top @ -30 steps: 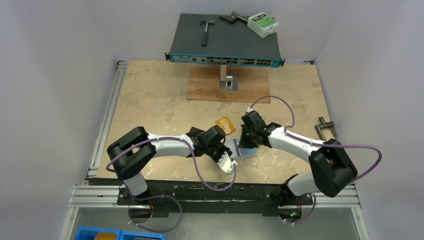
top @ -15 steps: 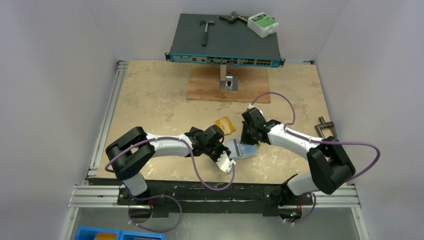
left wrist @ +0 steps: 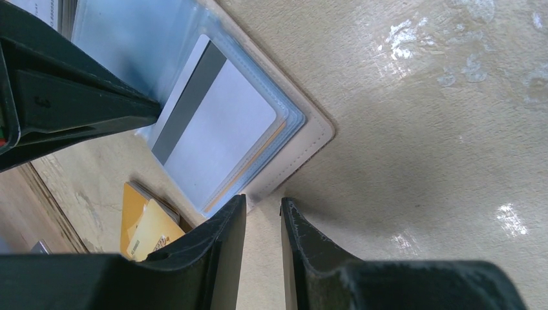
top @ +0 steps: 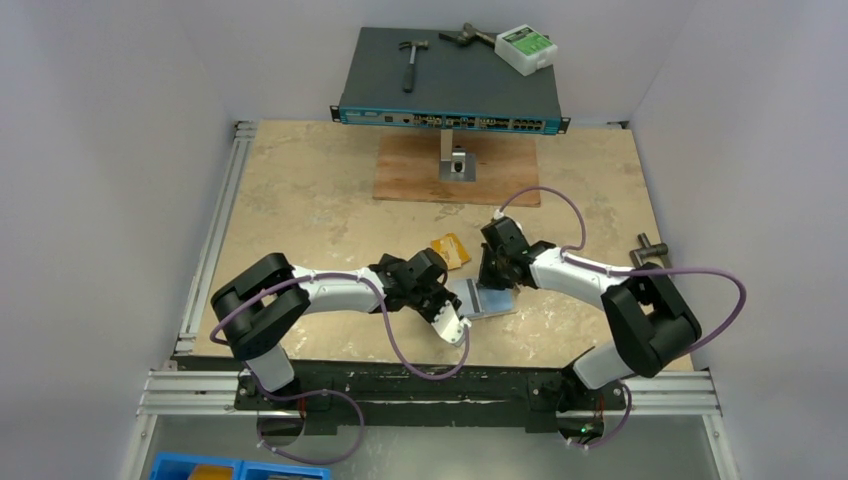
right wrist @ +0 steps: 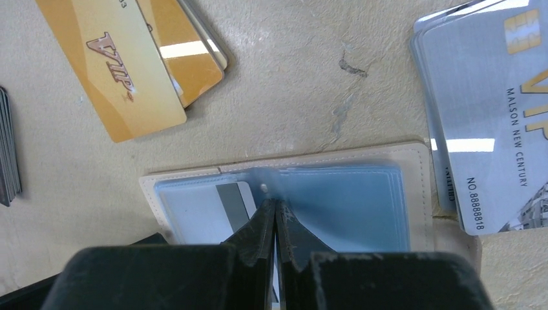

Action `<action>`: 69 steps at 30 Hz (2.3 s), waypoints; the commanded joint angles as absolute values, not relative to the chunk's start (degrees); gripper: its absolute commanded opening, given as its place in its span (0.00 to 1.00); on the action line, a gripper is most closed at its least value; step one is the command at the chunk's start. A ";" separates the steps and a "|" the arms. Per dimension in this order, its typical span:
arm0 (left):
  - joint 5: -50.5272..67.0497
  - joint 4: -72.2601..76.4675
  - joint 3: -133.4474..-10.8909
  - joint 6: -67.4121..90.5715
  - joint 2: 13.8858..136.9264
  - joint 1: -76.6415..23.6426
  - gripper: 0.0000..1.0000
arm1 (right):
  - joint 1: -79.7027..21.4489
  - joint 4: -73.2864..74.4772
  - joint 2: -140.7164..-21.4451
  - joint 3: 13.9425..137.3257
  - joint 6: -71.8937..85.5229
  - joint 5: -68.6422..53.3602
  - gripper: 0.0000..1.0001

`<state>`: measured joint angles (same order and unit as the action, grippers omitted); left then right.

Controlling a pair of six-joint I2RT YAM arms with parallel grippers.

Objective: Put the credit cards into the card holder
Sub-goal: Insert the credit card into the card holder, then close the card holder at the center of the board.

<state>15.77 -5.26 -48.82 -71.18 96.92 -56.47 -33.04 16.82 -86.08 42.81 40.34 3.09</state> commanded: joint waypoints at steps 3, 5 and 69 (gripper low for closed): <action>16.65 -5.54 -48.16 -71.02 97.18 -55.99 0.26 | -35.58 14.48 -84.31 41.84 42.68 1.13 0.00; 16.73 -5.54 -48.14 -70.91 97.25 -55.96 0.26 | -37.03 14.05 -84.67 41.99 43.48 1.06 0.00; 17.05 3.72 -45.08 -68.95 95.90 -54.67 0.26 | -23.59 -1.39 -46.97 16.26 49.84 -15.19 0.64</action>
<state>15.75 3.99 -43.88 -69.65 95.74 -54.39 -23.55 4.16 -49.52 16.14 49.54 -11.40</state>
